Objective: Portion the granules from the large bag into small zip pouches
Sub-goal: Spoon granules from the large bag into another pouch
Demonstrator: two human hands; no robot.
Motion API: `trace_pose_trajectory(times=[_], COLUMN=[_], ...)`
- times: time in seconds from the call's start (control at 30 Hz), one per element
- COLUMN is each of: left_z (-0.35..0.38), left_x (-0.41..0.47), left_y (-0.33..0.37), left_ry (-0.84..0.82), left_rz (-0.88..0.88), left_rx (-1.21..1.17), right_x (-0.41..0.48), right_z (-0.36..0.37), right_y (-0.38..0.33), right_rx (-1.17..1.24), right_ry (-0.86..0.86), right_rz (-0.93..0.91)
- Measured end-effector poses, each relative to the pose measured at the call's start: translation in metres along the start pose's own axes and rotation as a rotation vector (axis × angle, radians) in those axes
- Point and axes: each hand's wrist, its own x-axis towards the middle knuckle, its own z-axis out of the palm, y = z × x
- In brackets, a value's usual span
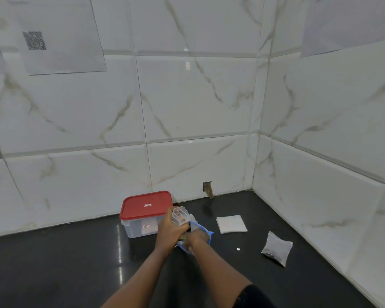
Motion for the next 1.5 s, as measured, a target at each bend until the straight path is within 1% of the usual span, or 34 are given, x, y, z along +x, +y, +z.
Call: trace_pose_trajectory(times=[0.03, 0.1, 0.13, 0.2, 0.23, 0.3, 0.33, 0.4, 0.43, 0.5, 0.53, 0.57, 0.6, 0.63, 0.67, 0.7, 0.73, 0.77, 0.8, 0.83, 0.87, 0.9, 0.97, 1.0, 1.03, 1.1, 1.2, 1.37, 1.43, 1.5], left_z=[0.001, 0.002, 0.002, 0.002, 0.001, -0.001, -0.003, -0.007, -0.009, -0.012, -0.013, -0.014, -0.014, -0.013, -0.012, -0.011, -0.009, -0.007, -0.005, -0.004, -0.002, -0.001, 0.001, 0.003, 0.004, 0.006, 0.009, 0.01, 0.01, 0.01], left_x=[-0.001, -0.001, -0.002, -0.001, -0.001, -0.001, -0.001, -0.001, -0.002, -0.004, -0.005, -0.006, -0.007, -0.007, -0.008, -0.007, -0.007, -0.007, -0.006, -0.006, -0.005, -0.005, -0.005, -0.005, -0.004, -0.004, -0.004, -0.003, -0.002, 0.0], left_y=[0.0, 0.001, 0.001, 0.001, 0.001, 0.001, 0.001, 0.002, 0.002, 0.004, 0.005, 0.005, 0.006, 0.006, 0.006, 0.006, 0.007, 0.006, 0.006, 0.006, 0.006, 0.007, 0.011, 0.013, 0.014, 0.016, 0.019, 0.02, 0.019, 0.017], left_ry=[0.001, 0.001, -0.002, -0.004, 0.0, 0.02, 0.028, 0.035, 0.037, 0.046, 0.052, 0.057, 0.058, 0.059, 0.057, 0.058, 0.061, 0.071, 0.082, 0.093, 0.104, 0.113, 0.131, 0.137, 0.143, 0.142, 0.13, 0.076, 0.05, 0.024], left_rz=[0.001, 0.001, 0.001, 0.001, 0.003, 0.006, 0.007, 0.006, 0.005, 0.004, 0.003, 0.0, 0.001, 0.002, 0.001, -0.002, -0.005, -0.009, -0.014, -0.02, -0.023, -0.031, -0.044, -0.047, -0.047, -0.051, -0.071, -0.087, -0.092, -0.097], left_rx=[-0.008, -0.022, -0.025, -0.025, -0.022, -0.003, 0.01, 0.025, 0.031, 0.036, 0.035, 0.032, 0.032, 0.032, 0.034, 0.036, 0.038, 0.035, 0.031, 0.027, 0.023, 0.015, 0.001, -0.001, -0.004, -0.017, -0.039, -0.041, -0.031, -0.006], right_x=[0.0, -0.002, -0.004, -0.002, 0.003, 0.002, 0.003, 0.002, 0.007, 0.019, 0.022, 0.024, 0.024, 0.027, 0.021, 0.019, 0.016, 0.019, 0.014, 0.009, 0.004, 0.004, 0.005, 0.007, 0.01, 0.014, 0.017, 0.011, 0.004, -0.005], right_z=[-0.002, -0.007, -0.008, -0.008, -0.007, -0.005, -0.003, 0.002, 0.004, 0.01, 0.009, 0.01, 0.01, 0.01, 0.009, 0.009, 0.006, 0.004, 0.002, 0.001, 0.0, -0.003, -0.008, -0.01, -0.012, -0.018, -0.03, -0.052, -0.062, -0.07], right_y=[0.0, -0.002, -0.002, -0.003, -0.002, 0.002, 0.003, 0.005, 0.007, 0.001, 0.001, 0.001, 0.002, 0.003, 0.005, 0.007, 0.008, 0.008, 0.007, 0.006, 0.004, 0.002, -0.002, -0.005, -0.01, -0.021, -0.04, -0.079, -0.097, -0.113], right_rx=[-0.007, -0.106, -0.121, -0.069, -0.112, -0.171, -0.122, -0.119, -0.165, -0.023, 0.043, 0.026, 0.053, 0.027, 0.025, -0.049, -0.062, -0.06, -0.115, -0.142, -0.196, -0.315, -0.528, -0.58, -0.683, -0.813, -0.874, -0.972, -0.977, -0.92], right_ry=[-0.026, -0.028, -0.031, -0.049, -0.029, -0.023, -0.038, -0.012, 0.025, 0.073, 0.06, 0.021, 0.022, 0.026, 0.034, 0.032, 0.017, 0.034, 0.05, 0.056, 0.066, 0.058, 0.058, 0.067, 0.065, 0.122, 0.102, 0.103, 0.105, 0.08], right_rz=[-0.013, -0.047, -0.047, -0.023, -0.054, -0.045, -0.022, 0.005, -0.045, -0.065, -0.058, -0.068, -0.086, -0.143, -0.144, -0.159, -0.126, -0.132, -0.139, -0.168, -0.242, -0.324, -0.415, -0.414, -0.424, -0.475, -0.52, -0.519, -0.51, -0.5])
